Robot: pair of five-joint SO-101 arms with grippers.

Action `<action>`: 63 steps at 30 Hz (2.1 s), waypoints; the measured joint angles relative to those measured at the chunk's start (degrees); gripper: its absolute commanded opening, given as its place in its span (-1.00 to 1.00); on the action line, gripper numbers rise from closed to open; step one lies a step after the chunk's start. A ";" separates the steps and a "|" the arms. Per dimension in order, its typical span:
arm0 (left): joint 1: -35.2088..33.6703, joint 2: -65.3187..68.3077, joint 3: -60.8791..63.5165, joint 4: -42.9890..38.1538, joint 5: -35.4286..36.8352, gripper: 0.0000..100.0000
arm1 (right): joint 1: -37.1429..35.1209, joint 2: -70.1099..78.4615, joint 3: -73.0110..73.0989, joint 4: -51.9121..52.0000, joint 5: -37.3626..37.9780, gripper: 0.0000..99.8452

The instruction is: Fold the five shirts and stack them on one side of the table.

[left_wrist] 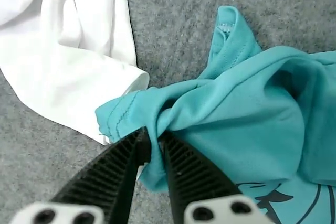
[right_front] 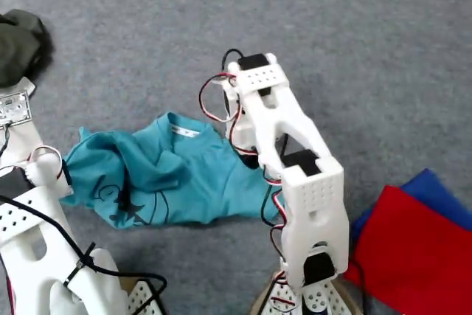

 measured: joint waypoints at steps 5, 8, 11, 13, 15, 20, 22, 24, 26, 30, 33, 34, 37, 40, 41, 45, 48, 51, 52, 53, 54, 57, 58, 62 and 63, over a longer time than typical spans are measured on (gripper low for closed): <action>0.00 0.00 0.00 0.00 0.00 -0.96 | -1.85 0.00 0.44 -3.96 -2.11 -0.67; 0.00 0.00 0.00 0.00 0.00 -0.96 | -5.10 0.00 0.44 -4.66 -5.45 -0.53; 0.00 0.00 0.00 0.00 0.00 -0.96 | -8.26 0.00 0.44 -4.66 -6.51 -0.54; 0.00 0.00 0.00 0.00 0.00 -0.96 | -9.85 0.35 -1.49 -4.66 -6.59 -0.54; 0.00 0.00 0.00 0.00 0.00 -0.96 | -10.73 2.73 -4.31 -4.66 -6.59 -0.62; 0.00 0.00 0.00 0.00 0.00 -0.96 | -9.32 10.02 -12.04 -1.76 -6.59 -0.98; 0.00 0.00 0.00 0.00 0.00 -0.96 | -7.21 11.87 -14.42 0.35 -6.59 -0.98; 0.00 0.00 0.00 0.00 0.00 -0.96 | -5.63 12.75 -15.47 2.46 -6.68 -0.98; 0.00 0.00 0.00 0.00 0.00 -0.96 | -4.57 12.48 -14.51 2.90 -6.68 -0.98; 0.00 0.00 0.00 0.00 0.00 -0.96 | -2.55 8.97 -7.82 3.08 -6.68 -0.98; 0.00 0.00 0.00 0.00 -0.97 -0.96 | -1.58 4.84 0.26 2.99 -6.68 -0.98; 0.00 0.00 0.00 0.00 -1.41 -0.96 | -1.05 2.90 3.08 2.64 -6.68 -0.98; 0.00 0.00 1.32 -2.46 -2.64 -0.96 | 1.76 -3.52 11.96 0.18 -6.68 -0.98; 0.35 0.00 4.40 -5.80 -4.75 -0.96 | 5.80 -10.11 21.45 -1.41 -4.84 -0.98; 0.79 0.00 5.63 -6.77 -5.36 -0.96 | 7.38 -12.22 24.97 -1.93 -4.04 -0.98; 4.31 0.00 10.11 -9.58 -7.12 -0.96 | 13.45 -21.10 37.71 -4.40 -1.23 -0.98; 8.00 0.18 12.40 -11.69 -7.30 -0.96 | 16.53 -28.31 45.80 -4.92 0.53 -0.98; 10.90 0.18 13.54 -14.33 -5.89 -0.96 | 17.76 -34.90 49.49 -5.19 1.32 -0.98; 11.69 0.18 13.71 -15.21 -4.92 -0.96 | 18.11 -36.75 49.85 -5.19 1.49 -0.97; 12.40 0.18 13.80 -16.18 -4.04 -0.96 | 18.20 -38.07 50.02 -5.19 1.49 -0.95; 13.01 0.18 13.71 -16.97 -3.08 -0.96 | 18.37 -39.30 50.02 -5.01 1.85 -0.91; 14.59 0.18 13.71 -18.20 -0.88 -0.96 | 18.46 -40.88 49.76 -3.69 3.08 -0.68; 15.12 0.18 13.71 -18.37 -0.44 -0.96 | 18.64 -40.88 48.88 -2.90 3.25 -0.61; 16.00 0.18 13.80 -18.73 0.44 -0.96 | 18.73 -40.88 42.37 2.20 4.40 -0.57; 16.00 0.18 13.80 -18.73 0.44 -0.96 | 18.73 -40.88 40.35 2.81 4.57 -0.60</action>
